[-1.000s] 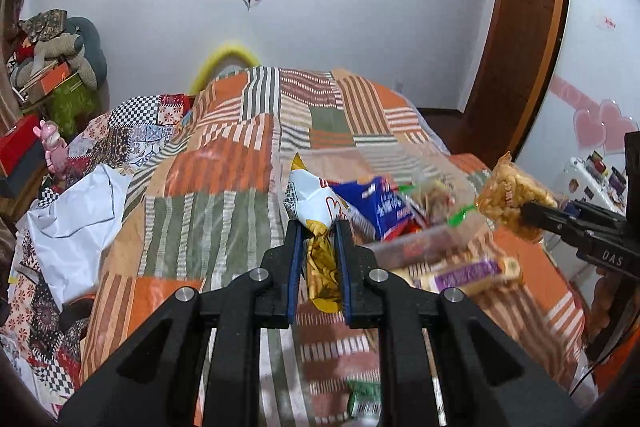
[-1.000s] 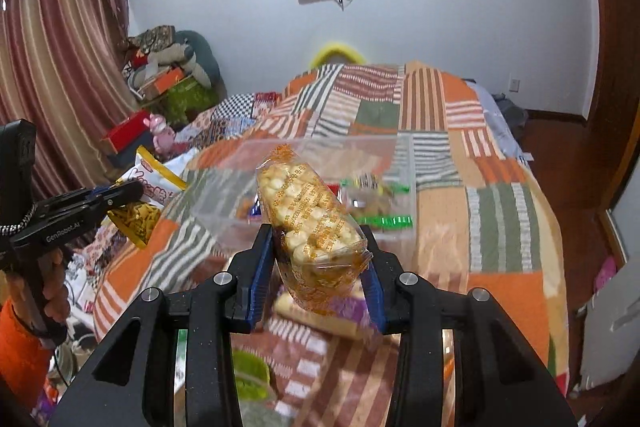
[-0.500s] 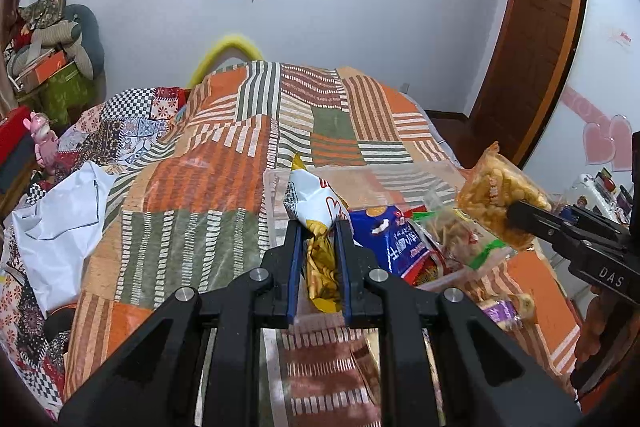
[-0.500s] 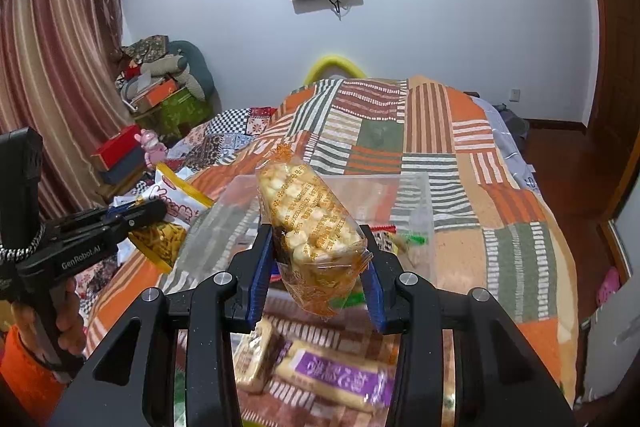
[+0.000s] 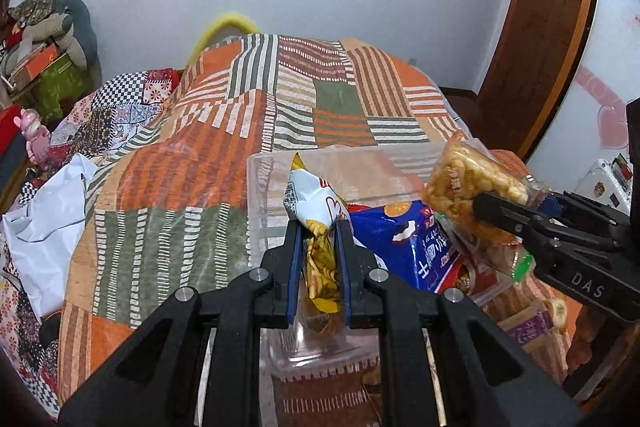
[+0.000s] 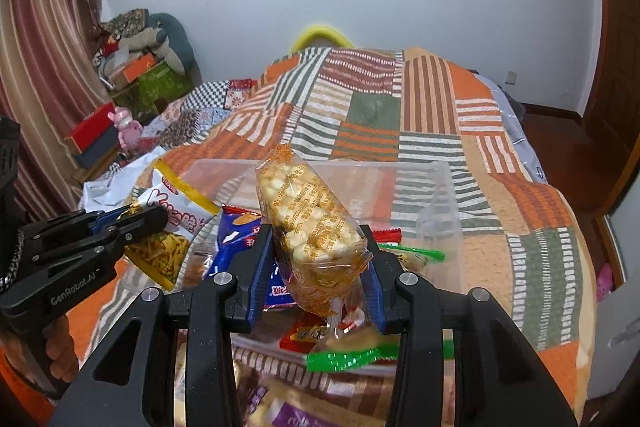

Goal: Organize snacks
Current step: 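Lower both bags into the clear box and open both tools, then grasp the green snack packet with the left tool while the right tool grasps the green jelly cup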

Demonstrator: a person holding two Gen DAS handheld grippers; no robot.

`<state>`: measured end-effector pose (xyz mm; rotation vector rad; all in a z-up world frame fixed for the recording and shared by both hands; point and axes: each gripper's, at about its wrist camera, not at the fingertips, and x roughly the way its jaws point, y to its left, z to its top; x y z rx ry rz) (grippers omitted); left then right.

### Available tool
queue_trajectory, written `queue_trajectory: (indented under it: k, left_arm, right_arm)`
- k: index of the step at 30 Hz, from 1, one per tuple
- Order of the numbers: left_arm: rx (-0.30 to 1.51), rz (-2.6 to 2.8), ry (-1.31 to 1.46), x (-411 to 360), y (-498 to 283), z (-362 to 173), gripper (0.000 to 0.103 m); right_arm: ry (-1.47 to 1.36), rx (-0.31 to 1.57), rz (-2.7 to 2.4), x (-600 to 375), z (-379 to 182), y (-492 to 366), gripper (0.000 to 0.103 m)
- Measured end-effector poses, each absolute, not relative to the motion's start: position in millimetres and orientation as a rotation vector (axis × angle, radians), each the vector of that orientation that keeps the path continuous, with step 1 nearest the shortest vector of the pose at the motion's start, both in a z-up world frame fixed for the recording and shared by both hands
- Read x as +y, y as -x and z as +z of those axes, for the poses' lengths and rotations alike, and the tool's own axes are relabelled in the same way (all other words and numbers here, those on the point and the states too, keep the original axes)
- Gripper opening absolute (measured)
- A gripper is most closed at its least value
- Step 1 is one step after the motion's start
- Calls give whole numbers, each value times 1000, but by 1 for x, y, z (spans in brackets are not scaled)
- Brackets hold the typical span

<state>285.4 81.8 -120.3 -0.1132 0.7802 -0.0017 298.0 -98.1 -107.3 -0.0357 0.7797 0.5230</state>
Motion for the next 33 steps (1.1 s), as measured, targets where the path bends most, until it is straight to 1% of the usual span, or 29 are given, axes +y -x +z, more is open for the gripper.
queue_trajectory:
  k: [7, 10, 17, 18, 20, 22, 23, 25, 26, 27, 30, 32, 33]
  left_arm:
    - [794, 18, 158, 87, -298, -127, 16]
    - [806, 20, 160, 88, -299, -127, 19]
    - [810, 10, 145, 85, -283, -121, 41]
    - [803, 6, 136, 84, -278, -118, 43]
    - [794, 6, 122, 82, -271, -112, 53]
    - [782, 9, 106, 80, -262, -104, 61]
    - [777, 8, 101, 79, -257, -101, 62]
    - [778, 0, 90, 78, -247, -95, 66]
    - [782, -4, 84, 77, -241, -92, 69]
    - [784, -6, 80, 76, -234, -89, 71]
    - [786, -17, 78, 75, -214, -82, 76]
    - [786, -24, 86, 75, -201, -79, 82]
    - [786, -25, 87, 75, -194, -78, 82]
  right_arm:
    - [22, 808, 519, -96, -113, -307, 37]
    - [50, 809, 498, -96, -113, -306, 39]
    - [79, 790, 513, -103, -103, -293, 49]
    - [77, 787, 518, -106, -100, -290, 51]
    - [71, 780, 529, -110, -95, -283, 54]
    - [73, 769, 538, -115, -88, -274, 57]
    - [74, 763, 540, -117, -86, -270, 58]
    - [73, 751, 544, -122, -79, -259, 64]
    - [69, 746, 544, -124, -77, -256, 71]
    - [64, 739, 544, -127, -74, -250, 76]
    - [61, 720, 552, -134, -68, -235, 79]
    - [68, 711, 558, -138, -65, -222, 80]
    - [70, 709, 560, -138, -64, -218, 82]
